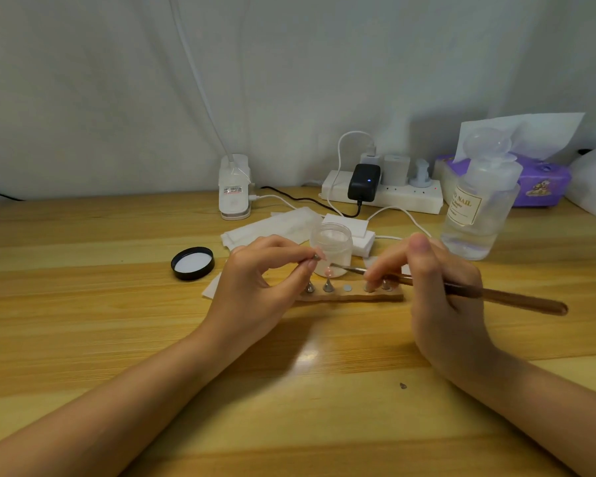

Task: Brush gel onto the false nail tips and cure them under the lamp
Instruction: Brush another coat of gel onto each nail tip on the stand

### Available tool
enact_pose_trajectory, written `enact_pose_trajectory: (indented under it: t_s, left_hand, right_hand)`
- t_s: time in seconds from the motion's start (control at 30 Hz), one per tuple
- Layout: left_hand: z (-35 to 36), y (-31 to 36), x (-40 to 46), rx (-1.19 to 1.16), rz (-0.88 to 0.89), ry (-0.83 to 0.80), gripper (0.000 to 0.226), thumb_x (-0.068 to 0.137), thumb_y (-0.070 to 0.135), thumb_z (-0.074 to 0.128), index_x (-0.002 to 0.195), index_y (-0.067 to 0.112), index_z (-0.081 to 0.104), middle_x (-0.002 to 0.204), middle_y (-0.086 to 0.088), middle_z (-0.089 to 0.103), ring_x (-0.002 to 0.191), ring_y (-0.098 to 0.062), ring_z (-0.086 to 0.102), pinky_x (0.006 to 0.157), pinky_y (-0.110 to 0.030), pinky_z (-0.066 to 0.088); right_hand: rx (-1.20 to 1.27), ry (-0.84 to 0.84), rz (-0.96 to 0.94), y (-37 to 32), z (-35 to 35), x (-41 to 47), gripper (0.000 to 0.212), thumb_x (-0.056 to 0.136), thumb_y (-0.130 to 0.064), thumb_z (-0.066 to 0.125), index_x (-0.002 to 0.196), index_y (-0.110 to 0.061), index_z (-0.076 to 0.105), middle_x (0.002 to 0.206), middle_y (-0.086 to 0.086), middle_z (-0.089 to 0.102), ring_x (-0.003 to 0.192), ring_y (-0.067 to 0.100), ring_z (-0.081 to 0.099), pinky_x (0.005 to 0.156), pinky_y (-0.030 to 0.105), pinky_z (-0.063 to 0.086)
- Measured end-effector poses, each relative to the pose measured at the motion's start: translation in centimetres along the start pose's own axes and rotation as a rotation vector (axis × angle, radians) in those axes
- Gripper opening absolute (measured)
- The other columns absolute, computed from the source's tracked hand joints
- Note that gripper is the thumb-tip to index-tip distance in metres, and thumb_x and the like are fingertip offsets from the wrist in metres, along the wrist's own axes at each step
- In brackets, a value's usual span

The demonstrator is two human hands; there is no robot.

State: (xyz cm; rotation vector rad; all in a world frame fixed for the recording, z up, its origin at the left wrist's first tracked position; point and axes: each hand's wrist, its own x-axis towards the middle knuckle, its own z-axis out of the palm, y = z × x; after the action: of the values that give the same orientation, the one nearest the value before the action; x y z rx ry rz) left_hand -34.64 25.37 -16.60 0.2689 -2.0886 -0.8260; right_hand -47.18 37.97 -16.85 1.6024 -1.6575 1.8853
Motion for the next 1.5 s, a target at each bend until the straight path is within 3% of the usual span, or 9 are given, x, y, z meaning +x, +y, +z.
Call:
enact_pose_trajectory:
  t_s: [0.17, 0.33, 0.43, 0.6, 0.83, 1.03, 1.23, 1.4, 1.5]
  left_hand:
    - [-0.04, 0.01, -0.06, 0.006, 0.018, 0.008, 0.024, 0.079, 0.005, 0.067, 0.096, 0.022, 0.066, 0.084, 0.013, 0.065, 0.081, -0.004, 0.061, 0.072, -0.012, 0.046]
    - [0.04, -0.1, 0.01, 0.007, 0.016, 0.012, 0.023, 0.079, 0.005, 0.067, 0.096, 0.02, 0.067, 0.084, 0.011, 0.065, 0.081, -0.005, 0.061, 0.073, -0.017, 0.048]
    - [0.05, -0.1, 0.05, 0.0, 0.022, 0.01, 0.024, 0.079, 0.004, 0.067, 0.098, 0.019, 0.067, 0.084, 0.01, 0.065, 0.08, -0.005, 0.061, 0.072, -0.016, 0.048]
    - [0.0, -0.04, -0.04, 0.002, 0.022, 0.008, 0.024, 0.079, 0.004, 0.067, 0.097, 0.02, 0.067, 0.083, 0.01, 0.065, 0.08, -0.005, 0.061, 0.071, -0.014, 0.047]
    - [-0.04, 0.13, 0.0, -0.016, 0.003, -0.002, 0.022, 0.08, 0.004, 0.067, 0.096, 0.018, 0.068, 0.086, 0.006, 0.067, 0.082, -0.005, 0.062, 0.073, -0.016, 0.048]
    - [0.01, 0.17, 0.01, -0.015, 0.003, 0.0, 0.023, 0.079, 0.003, 0.067, 0.097, 0.018, 0.067, 0.084, 0.006, 0.067, 0.08, -0.006, 0.061, 0.071, -0.016, 0.048]
    - [-0.03, 0.04, -0.02, -0.01, -0.002, -0.003, 0.022, 0.08, 0.004, 0.067, 0.096, 0.019, 0.067, 0.084, 0.009, 0.067, 0.081, -0.004, 0.061, 0.072, -0.013, 0.046]
    - [0.0, 0.08, 0.02, -0.013, -0.002, -0.001, 0.023, 0.079, 0.004, 0.067, 0.097, 0.019, 0.067, 0.085, 0.008, 0.067, 0.081, -0.005, 0.062, 0.072, -0.014, 0.047]
    - [0.01, 0.01, 0.01, -0.009, 0.007, 0.0, 0.023, 0.079, 0.003, 0.067, 0.097, 0.019, 0.067, 0.084, 0.008, 0.067, 0.08, -0.006, 0.061, 0.071, -0.015, 0.047]
  right_hand:
    - [-0.051, -0.1, -0.052, 0.12, 0.6, 0.19, 0.039, 0.095, -0.033, 0.031, 0.081, -0.019, 0.064, 0.08, -0.018, 0.061, 0.079, -0.003, 0.058, 0.073, 0.042, 0.046]
    - [0.057, -0.032, 0.051, 0.34, 0.05, -0.08, 0.046, 0.093, -0.03, 0.029, 0.064, -0.018, 0.063, 0.06, -0.001, 0.062, 0.063, 0.007, 0.058, 0.071, 0.028, 0.043]
    - [0.039, -0.025, 0.013, 0.22, 0.13, 0.03, 0.043, 0.094, -0.029, 0.029, 0.068, -0.02, 0.063, 0.066, -0.007, 0.063, 0.064, 0.01, 0.058, 0.07, 0.036, 0.043]
    - [-0.05, -0.12, -0.075, 0.18, 0.63, 0.27, 0.038, 0.095, -0.034, 0.031, 0.084, -0.018, 0.064, 0.083, -0.021, 0.058, 0.08, -0.004, 0.057, 0.072, 0.036, 0.046]
    - [0.019, -0.016, -0.003, 0.1, 0.04, 0.03, 0.043, 0.093, -0.027, 0.029, 0.066, -0.022, 0.061, 0.062, 0.001, 0.062, 0.066, 0.015, 0.059, 0.071, 0.047, 0.045]
    - [-0.071, -0.089, -0.08, 0.19, 0.65, 0.27, 0.038, 0.093, -0.023, 0.033, 0.078, -0.013, 0.067, 0.078, -0.02, 0.058, 0.075, 0.003, 0.057, 0.071, 0.038, 0.046]
    - [0.015, -0.032, -0.009, 0.32, 0.16, -0.06, 0.043, 0.093, -0.026, 0.028, 0.062, -0.025, 0.058, 0.056, 0.0, 0.058, 0.061, 0.011, 0.056, 0.07, 0.044, 0.045]
    - [-0.046, -0.065, -0.085, 0.09, 0.49, 0.25, 0.035, 0.093, -0.021, 0.03, 0.078, -0.023, 0.061, 0.077, -0.014, 0.061, 0.076, 0.007, 0.059, 0.07, 0.044, 0.047]
    - [-0.058, -0.079, -0.053, 0.26, 0.54, 0.19, 0.039, 0.093, -0.024, 0.032, 0.075, -0.017, 0.066, 0.077, -0.019, 0.061, 0.076, 0.004, 0.059, 0.075, 0.04, 0.045]
